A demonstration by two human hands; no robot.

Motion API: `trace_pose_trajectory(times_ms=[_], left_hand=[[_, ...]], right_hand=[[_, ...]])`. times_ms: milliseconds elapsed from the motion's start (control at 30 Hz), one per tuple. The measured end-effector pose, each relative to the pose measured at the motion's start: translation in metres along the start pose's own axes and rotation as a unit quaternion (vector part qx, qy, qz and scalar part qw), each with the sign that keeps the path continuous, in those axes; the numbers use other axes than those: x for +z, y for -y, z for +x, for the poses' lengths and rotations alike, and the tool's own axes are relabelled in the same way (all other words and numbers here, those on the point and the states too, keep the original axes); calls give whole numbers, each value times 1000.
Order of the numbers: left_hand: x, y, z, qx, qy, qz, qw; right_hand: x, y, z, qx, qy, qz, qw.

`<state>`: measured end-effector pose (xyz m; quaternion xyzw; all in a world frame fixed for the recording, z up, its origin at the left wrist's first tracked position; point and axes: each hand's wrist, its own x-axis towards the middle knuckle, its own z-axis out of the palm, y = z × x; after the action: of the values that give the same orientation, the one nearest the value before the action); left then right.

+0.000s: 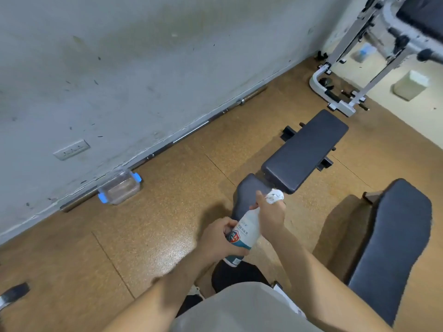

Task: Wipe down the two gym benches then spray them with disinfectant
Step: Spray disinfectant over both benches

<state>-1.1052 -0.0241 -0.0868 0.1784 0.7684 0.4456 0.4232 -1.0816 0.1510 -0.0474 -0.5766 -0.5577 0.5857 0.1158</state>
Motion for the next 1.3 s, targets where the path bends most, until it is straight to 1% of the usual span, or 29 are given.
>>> trace_pose_trajectory(times_ms=[100,167,233,300,333,400,433,500,567,633,700,767,833,900,967,1067,1133,1200,1233,1300], left_hand=[[-50,16,-2,-28,-49,-41,998],[-84,25,-3,-45,-82,-75,993],[-119,35,-1,-61,-124,-114,984],[-153,42,5,-70,-183,-154,968],[-170,45,9,-74,-213,-161,961],[-203,48,21,-78,-255,-167,949],[-218,51,28,-80,-269,-168,945],[-252,55,42,-98,-276,-170,941],[-288,64,53,-118,-259,-161,945],[-324,74,62,-120,-229,-177,950],[-357,84,71,-116,-232,-178,949],[-384,99,82,-128,-276,-177,936],[-406,116,91,-154,-309,-193,918],[-426,138,104,-174,-326,-208,906],[-445,164,118,-173,-326,-223,902],[-475,206,151,-189,-309,-249,898],[-491,251,178,-221,-337,-262,877],[-504,302,206,-244,-347,-273,863],[-509,333,224,-252,-343,-269,864],[-519,370,245,-257,-346,-221,875]], right_hand=[[61,17,-8,-46,105,-73,991],[99,26,-13,-66,183,-81,978],[138,32,-21,-71,237,-73,966],[173,29,-25,-49,269,-79,959],[192,25,-27,-23,290,-84,953],[230,20,-30,31,349,-105,931],[250,19,-28,44,370,-119,920],[292,27,-21,56,393,-128,909],[333,40,-8,68,411,-143,898],[367,52,8,102,443,-143,879],[394,61,26,106,466,-159,864],[421,71,43,72,471,-200,856],[449,76,56,36,459,-249,852],[478,70,72,14,436,-274,857],[502,55,85,2,413,-287,864],[541,20,106,-14,394,-329,858],[569,-8,122,-22,383,-359,851],[597,-40,137,-19,365,-366,856],[612,-59,146,-17,354,-363,862],[631,-85,154,-7,339,-347,874]])
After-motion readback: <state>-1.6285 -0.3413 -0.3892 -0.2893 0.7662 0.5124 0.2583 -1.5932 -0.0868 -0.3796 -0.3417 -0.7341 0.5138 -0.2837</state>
